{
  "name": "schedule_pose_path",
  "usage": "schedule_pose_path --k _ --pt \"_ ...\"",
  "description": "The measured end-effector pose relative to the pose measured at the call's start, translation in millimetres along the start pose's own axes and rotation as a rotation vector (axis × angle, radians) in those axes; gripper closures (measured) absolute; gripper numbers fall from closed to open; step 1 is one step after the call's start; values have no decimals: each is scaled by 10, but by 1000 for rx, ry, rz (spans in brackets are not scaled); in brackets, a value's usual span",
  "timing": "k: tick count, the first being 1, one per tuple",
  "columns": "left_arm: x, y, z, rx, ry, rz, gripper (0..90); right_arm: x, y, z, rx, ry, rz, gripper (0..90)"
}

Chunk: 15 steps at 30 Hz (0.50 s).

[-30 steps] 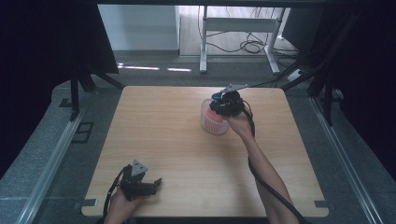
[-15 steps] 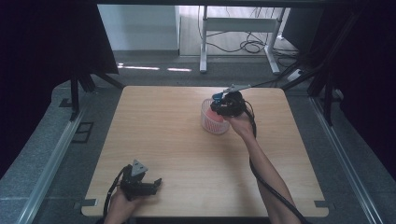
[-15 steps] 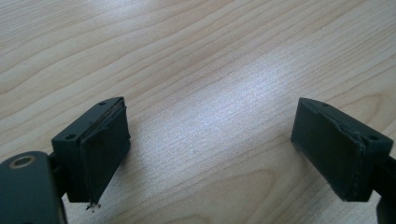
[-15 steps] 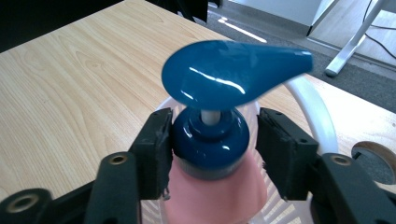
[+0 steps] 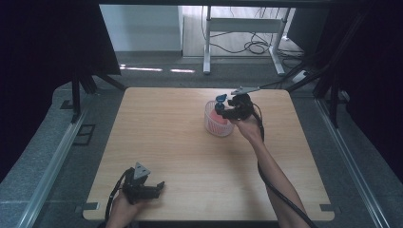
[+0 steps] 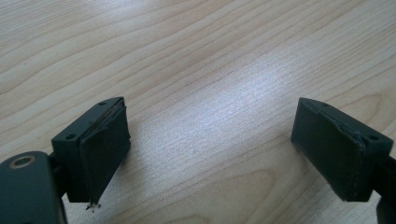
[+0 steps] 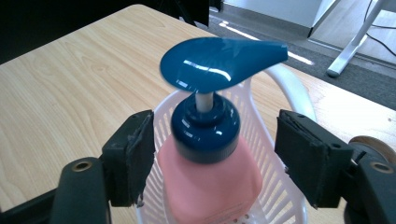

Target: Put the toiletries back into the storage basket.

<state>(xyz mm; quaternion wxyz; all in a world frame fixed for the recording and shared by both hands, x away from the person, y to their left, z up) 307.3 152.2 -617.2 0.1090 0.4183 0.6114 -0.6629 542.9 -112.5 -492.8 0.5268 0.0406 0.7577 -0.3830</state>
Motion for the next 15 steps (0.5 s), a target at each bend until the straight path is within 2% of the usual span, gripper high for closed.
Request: schedule_pose_path --k 15 --pt "-3 1 3 1 -2 2 112 -14 -123 -112 -30 -22 -1 210"
Point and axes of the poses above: each handheld gripper's, and its own axes: y roughly forward along the jaws, x roughly out of its underside, z roughly to its right, the point moved 10 cm from there along y, roughly forward along the jaws, and after that the axes turned 10 degrees about -x, right-handed, at the moved point
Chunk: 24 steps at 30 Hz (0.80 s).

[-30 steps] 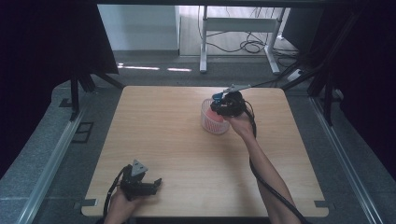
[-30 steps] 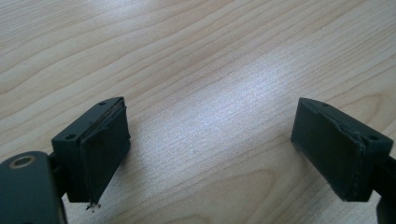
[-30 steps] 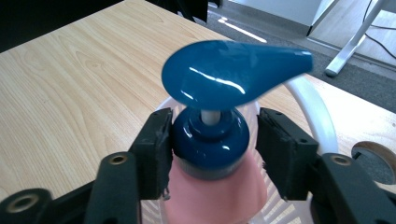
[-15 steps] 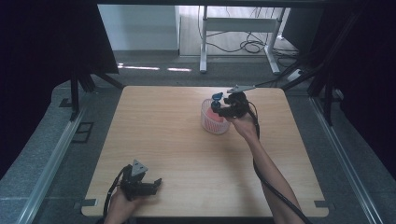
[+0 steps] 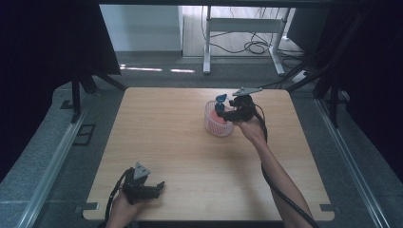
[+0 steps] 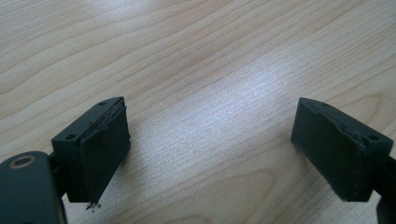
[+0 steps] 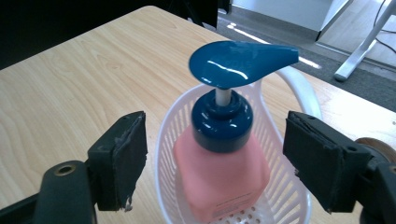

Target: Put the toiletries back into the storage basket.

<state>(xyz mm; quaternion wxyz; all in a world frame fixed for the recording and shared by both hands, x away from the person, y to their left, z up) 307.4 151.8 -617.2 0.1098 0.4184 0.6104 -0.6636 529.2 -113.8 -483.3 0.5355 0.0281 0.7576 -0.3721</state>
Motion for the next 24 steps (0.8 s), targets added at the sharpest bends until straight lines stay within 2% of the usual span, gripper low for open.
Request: schedule_pose_path --k 24 --pt "-2 1 1 -1 -1 0 112 106 -184 -172 -28 -14 -42 174"
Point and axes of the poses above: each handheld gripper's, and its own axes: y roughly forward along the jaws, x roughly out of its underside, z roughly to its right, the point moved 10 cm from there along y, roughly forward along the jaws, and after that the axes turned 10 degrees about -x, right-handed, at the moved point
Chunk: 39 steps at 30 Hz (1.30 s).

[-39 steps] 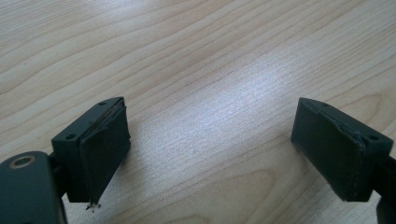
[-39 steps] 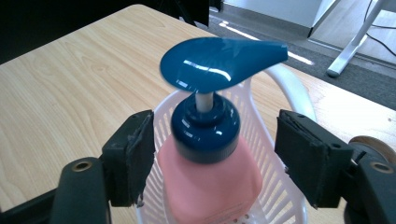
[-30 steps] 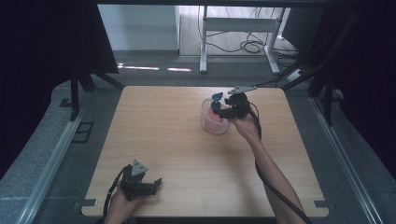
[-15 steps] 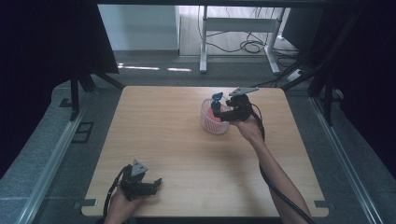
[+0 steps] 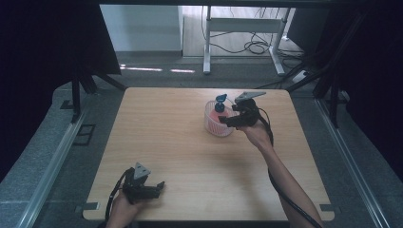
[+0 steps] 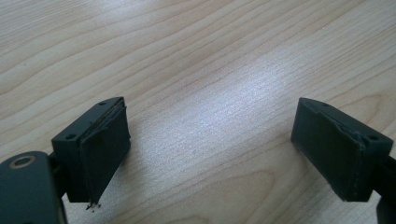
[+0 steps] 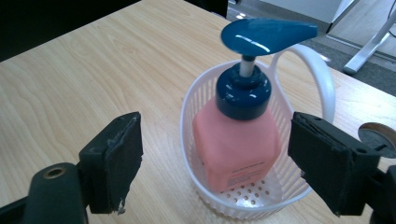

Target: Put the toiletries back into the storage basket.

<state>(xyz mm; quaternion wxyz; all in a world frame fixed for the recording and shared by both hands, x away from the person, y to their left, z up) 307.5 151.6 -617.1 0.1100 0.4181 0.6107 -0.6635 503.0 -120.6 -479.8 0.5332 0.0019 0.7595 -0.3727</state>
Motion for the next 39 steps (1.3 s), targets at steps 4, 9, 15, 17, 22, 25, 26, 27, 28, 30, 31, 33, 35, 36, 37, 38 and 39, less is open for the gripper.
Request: schedule_pose_path --k 4,9,15,17,22,25,26,27,28,30,31,33,35,36,37,38,39 --pt "0 0 0 0 0 0 112 15 -8 -36 -3 -7 -5 170" --pt "0 -1 0 0 0 -1 112 28 -27 -105 -11 -24 -13 164" --pt "1 -1 0 0 1 -1 112 61 -59 -205 -25 -43 -23 149" --pt "1 -1 0 0 0 -1 112 76 -69 -229 -28 -47 -25 146" --pt "0 -1 0 0 1 -1 112 122 -91 -277 -35 -57 -34 139" --pt "0 -1 0 0 0 -1 112 153 -107 -304 -41 -59 -38 138" --pt "1 -1 0 0 0 -1 112 164 -112 -311 -41 -61 -39 136" --pt "1 -1 0 0 0 -1 112 164 -112 -311 -41 -61 -39 136" --pt "1 -1 0 0 0 -1 112 176 -119 -320 -44 -62 -40 136" --pt "1 -1 0 0 0 -1 112 197 -133 -335 -44 -63 -41 135" --pt "1 -1 0 0 1 -1 112 221 -148 -349 -47 -64 -43 133" --pt "1 -1 0 0 0 -1 112 246 -162 -359 -46 -67 -45 133" --pt "1 -1 -1 0 1 -1 112 274 -177 -372 -49 -66 -48 131" --pt "1 -1 -1 -1 1 -1 112 290 -183 -376 -50 -66 -49 130" --pt "1 -1 -1 0 1 -1 112 290 -183 -376 -50 -66 -49 130" --pt "1 -1 -1 0 1 -1 112 325 -197 -385 -51 -66 -53 129" --pt "1 -1 0 0 0 -1 112 338 -202 -387 -51 -67 -56 128"
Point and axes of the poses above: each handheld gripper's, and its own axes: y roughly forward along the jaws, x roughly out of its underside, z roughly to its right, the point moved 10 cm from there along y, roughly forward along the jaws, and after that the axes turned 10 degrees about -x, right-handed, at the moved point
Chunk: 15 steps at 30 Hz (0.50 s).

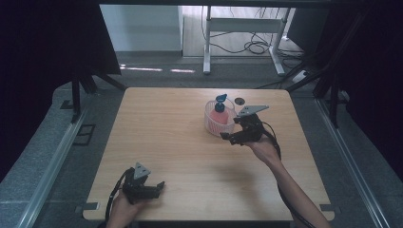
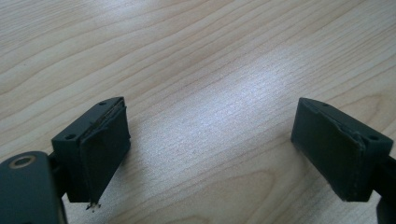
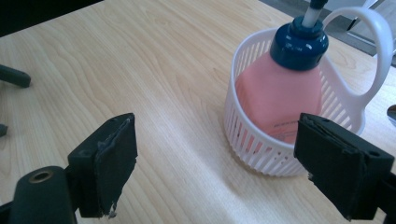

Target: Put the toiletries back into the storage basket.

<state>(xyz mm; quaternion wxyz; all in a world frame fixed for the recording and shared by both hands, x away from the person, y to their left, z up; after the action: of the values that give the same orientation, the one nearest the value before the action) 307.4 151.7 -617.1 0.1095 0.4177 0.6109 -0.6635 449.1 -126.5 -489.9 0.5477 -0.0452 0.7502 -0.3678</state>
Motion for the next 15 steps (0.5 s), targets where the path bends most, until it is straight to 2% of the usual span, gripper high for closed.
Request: schedule_pose_path --k 5,15 --pt "0 0 -1 0 0 0 112 55 -26 -18 0 4 -1 122" --pt "1 0 0 -1 -2 -1 112 217 -96 -95 7 -2 -24 46"
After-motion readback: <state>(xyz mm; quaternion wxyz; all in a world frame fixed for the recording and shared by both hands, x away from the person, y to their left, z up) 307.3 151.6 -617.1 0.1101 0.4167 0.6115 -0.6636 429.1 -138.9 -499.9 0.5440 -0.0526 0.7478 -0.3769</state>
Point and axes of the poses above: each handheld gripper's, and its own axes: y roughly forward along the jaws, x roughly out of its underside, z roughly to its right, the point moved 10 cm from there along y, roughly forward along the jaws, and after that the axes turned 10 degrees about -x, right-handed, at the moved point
